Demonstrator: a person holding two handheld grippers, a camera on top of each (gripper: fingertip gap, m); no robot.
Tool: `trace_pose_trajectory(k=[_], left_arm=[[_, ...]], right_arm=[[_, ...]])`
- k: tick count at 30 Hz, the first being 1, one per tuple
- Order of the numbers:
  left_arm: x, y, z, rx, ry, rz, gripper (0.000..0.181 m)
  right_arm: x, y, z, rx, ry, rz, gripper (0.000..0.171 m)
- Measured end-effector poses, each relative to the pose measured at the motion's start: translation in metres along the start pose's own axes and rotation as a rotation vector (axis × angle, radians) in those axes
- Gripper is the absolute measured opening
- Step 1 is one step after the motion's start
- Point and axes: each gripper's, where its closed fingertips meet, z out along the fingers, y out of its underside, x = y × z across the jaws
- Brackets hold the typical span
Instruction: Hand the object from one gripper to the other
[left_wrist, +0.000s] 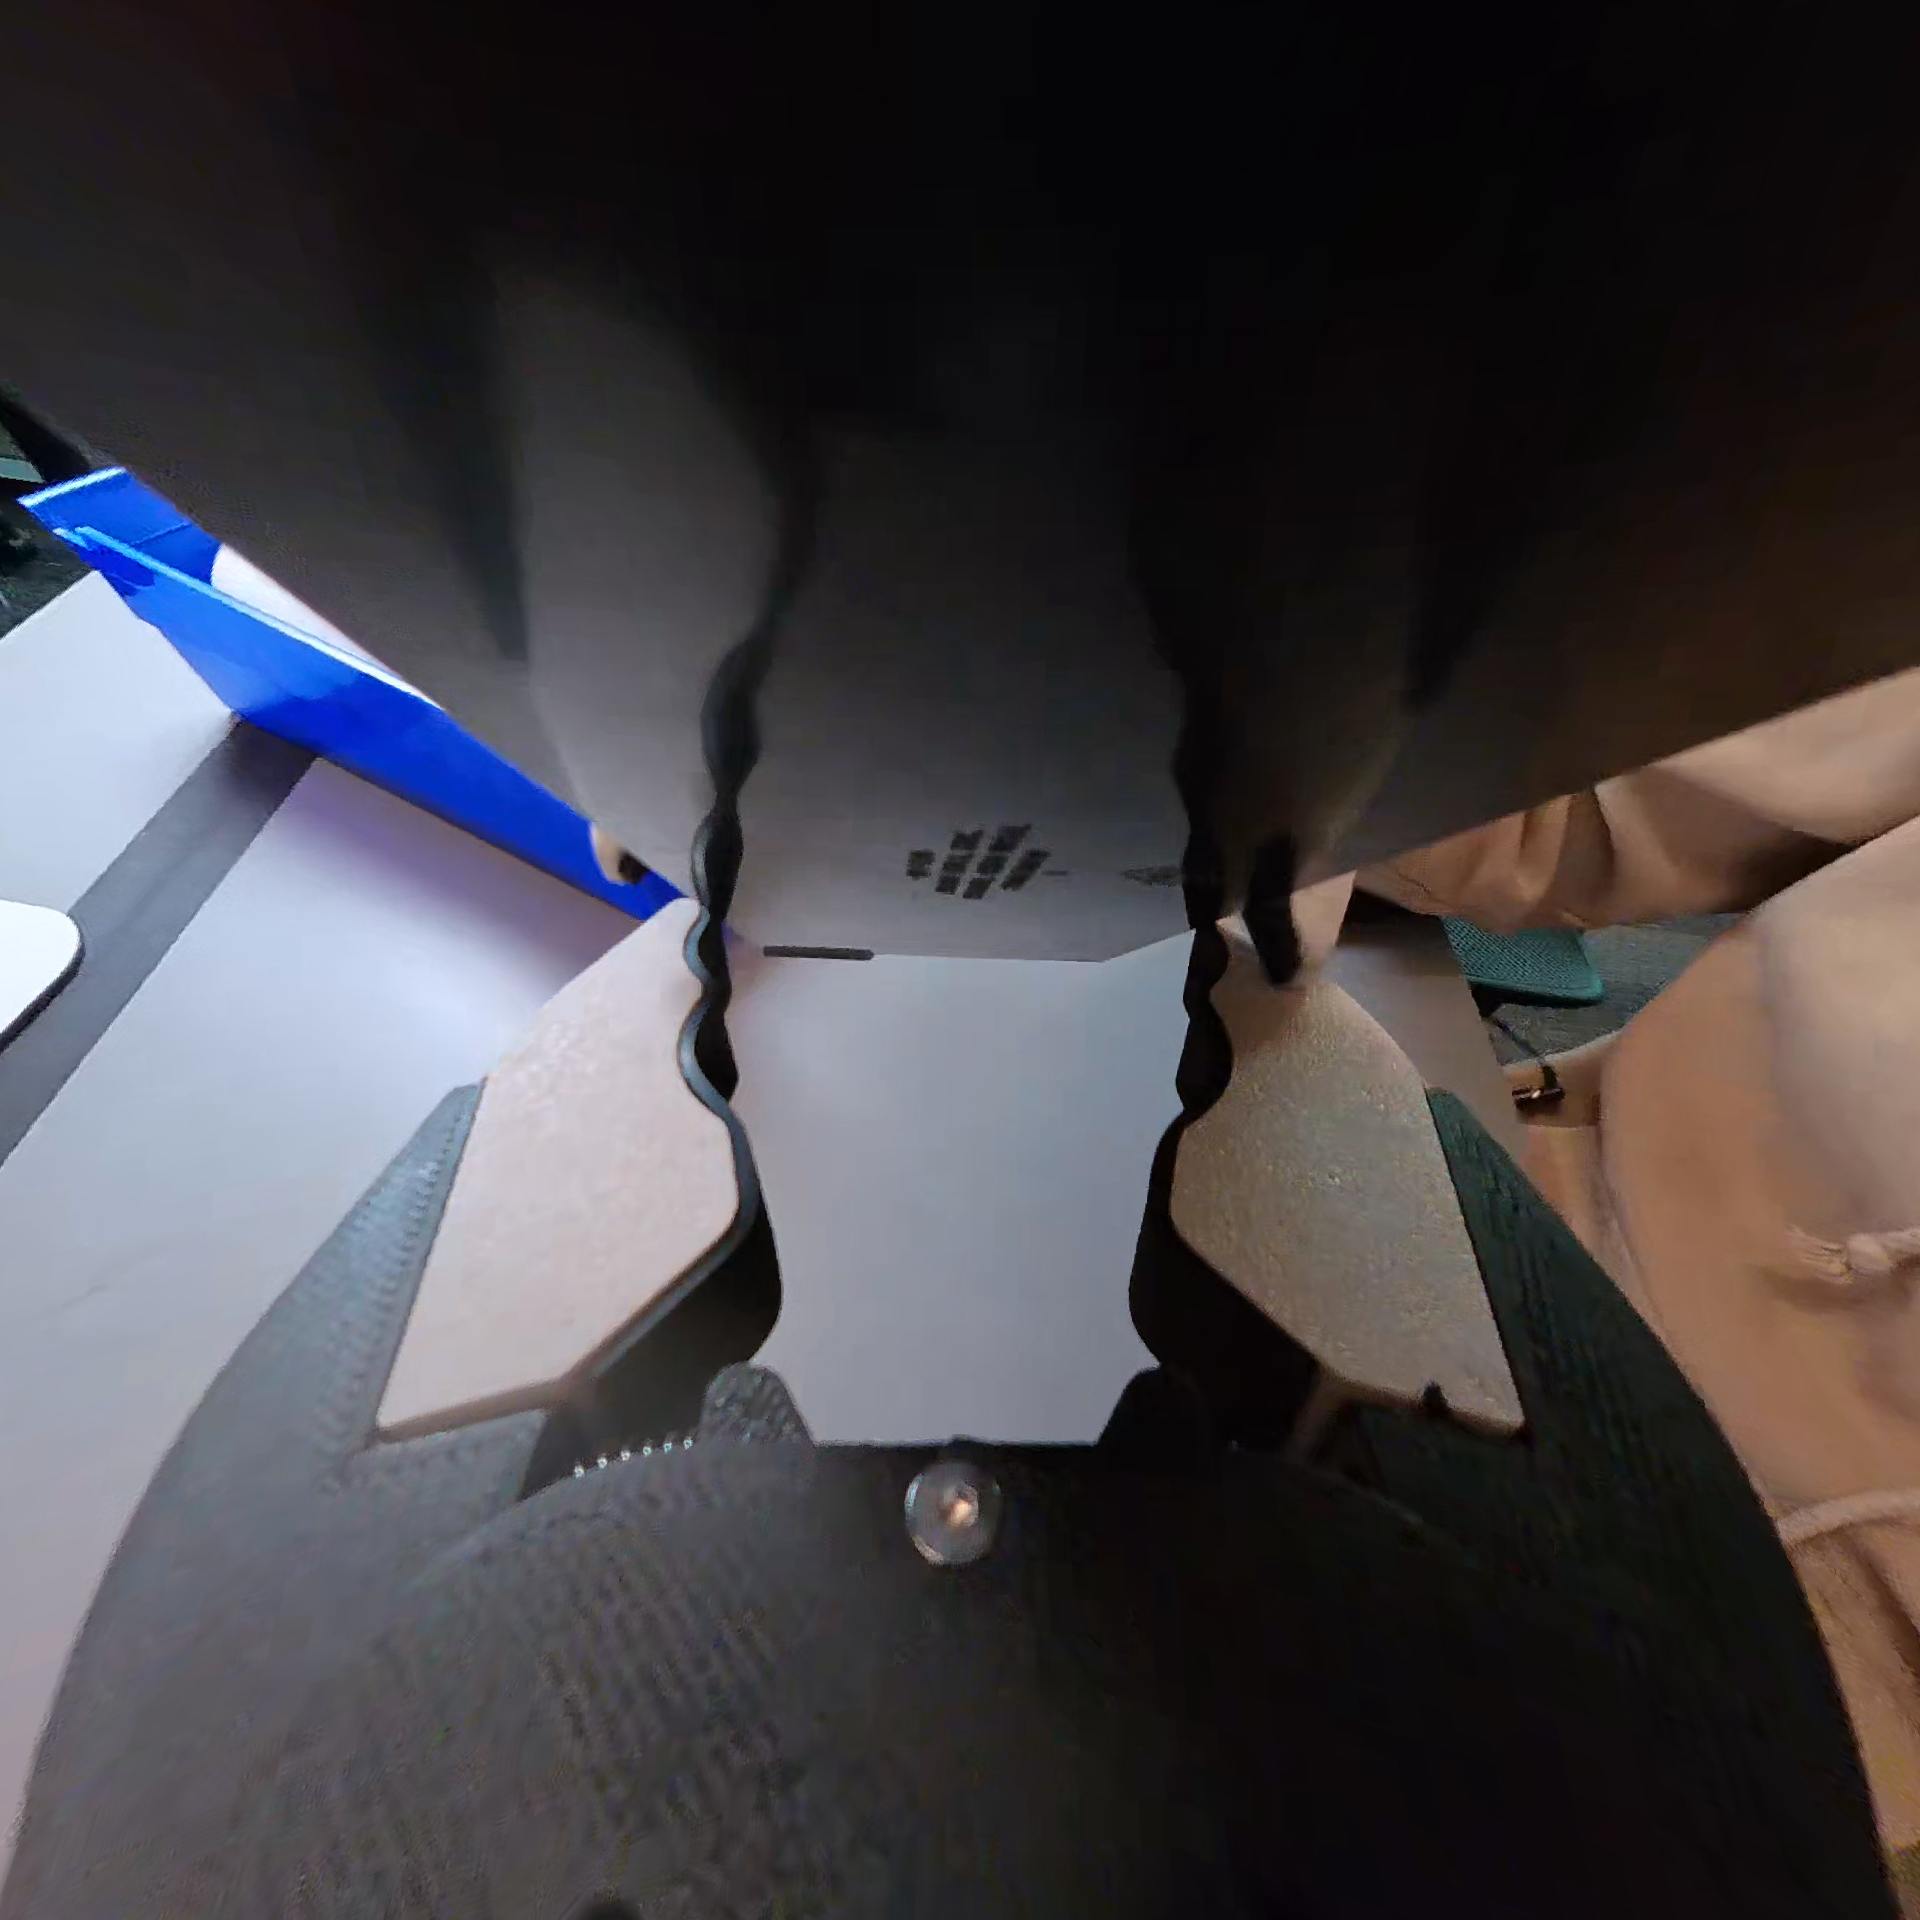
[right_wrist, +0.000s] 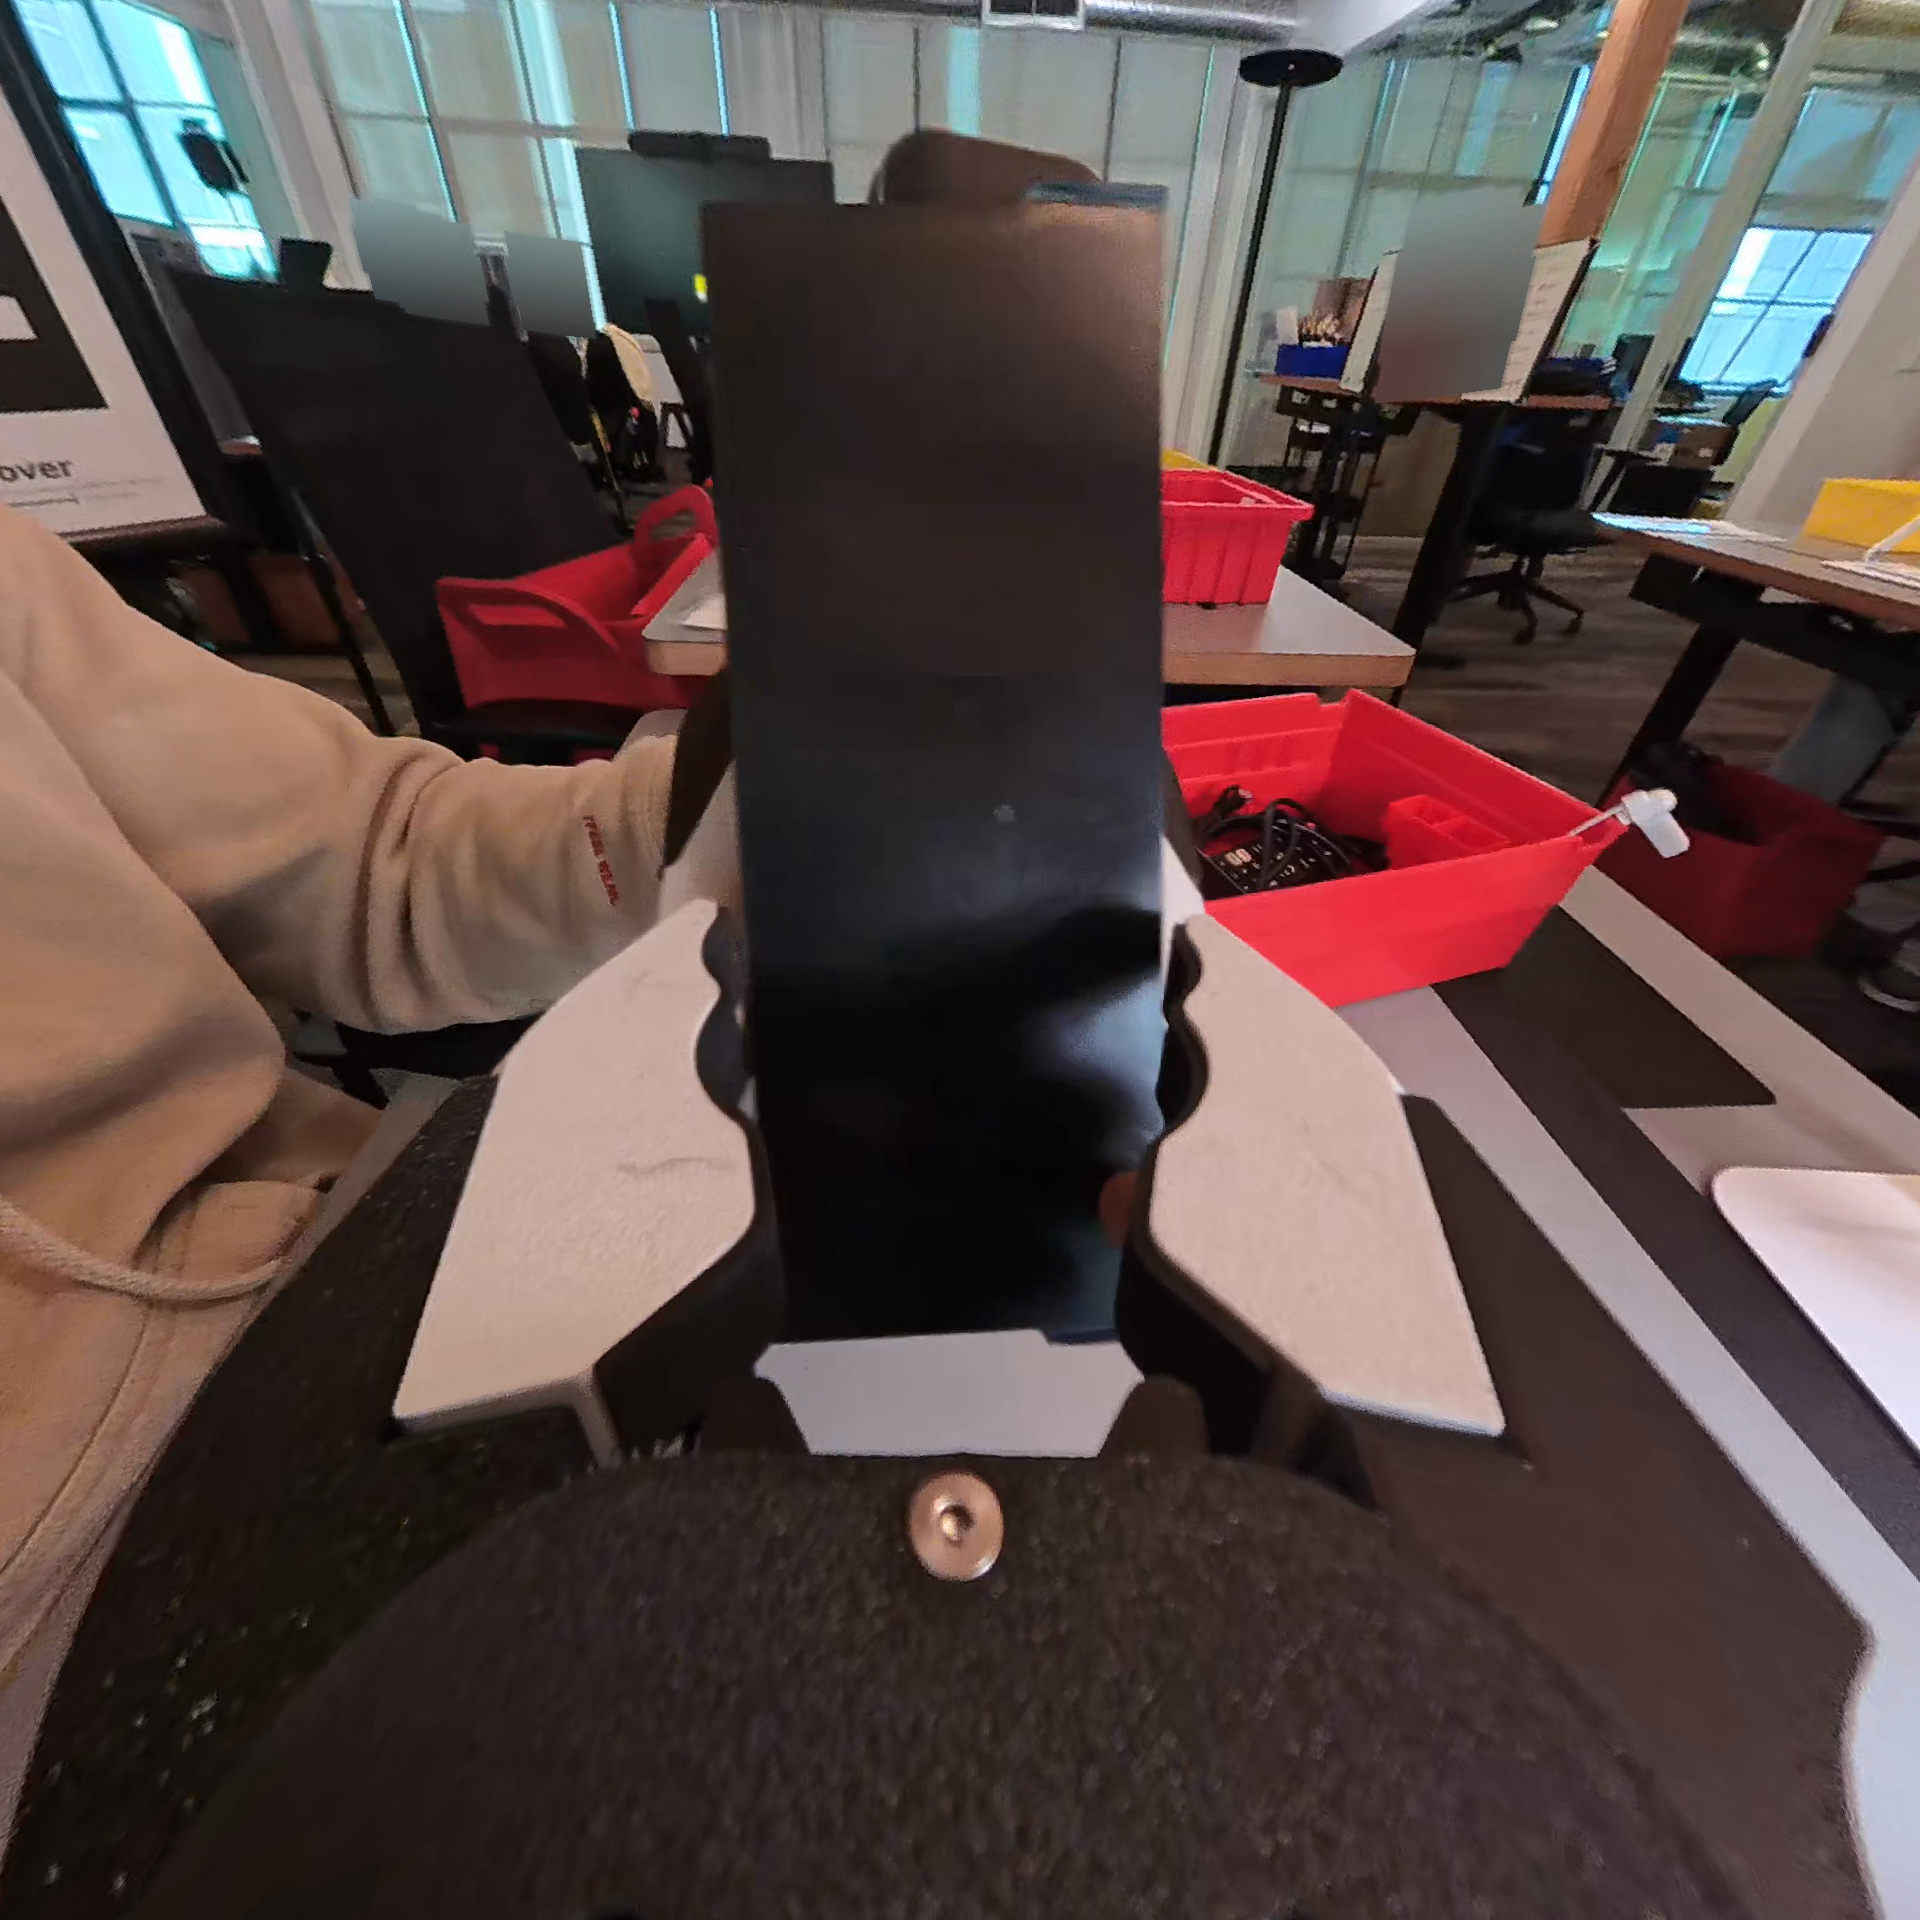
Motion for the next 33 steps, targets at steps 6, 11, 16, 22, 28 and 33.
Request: trace_pose_trajectory(k=[6,11,16,22,28,33], left_arm=[[0.007,0.014,0.005,-0.119,0.003,0.026,0.086],[0.018,0.029,0.002,-0.266,0.013,0.056,0.086],[0.013,0.030,0.000,-0.265,-0.007,0.066,0.086],[0.002,-0.027,-0.025,0.113,-0.047,0.090,0.081],[0.017,-0.042,-0.043,0.173,0.009,0.082,0.076],[0.018,-0.039,-0.031,0.183,0.048,0.050,0.060]], right_arm=[[-0.004,0.012,-0.002,-0.096,-0.022,-0.004,0.090],[-0.021,0.017,0.008,-0.120,-0.111,0.006,0.088],[-0.020,0.022,0.007,-0.129,-0.119,-0.012,0.082],[-0.002,-0.021,-0.019,0.132,-0.044,0.004,0.081],[0.007,-0.012,-0.021,0.121,0.010,-0.031,0.035],[-0.002,0.002,-0.002,-0.010,-0.008,-0.026,0.075]])
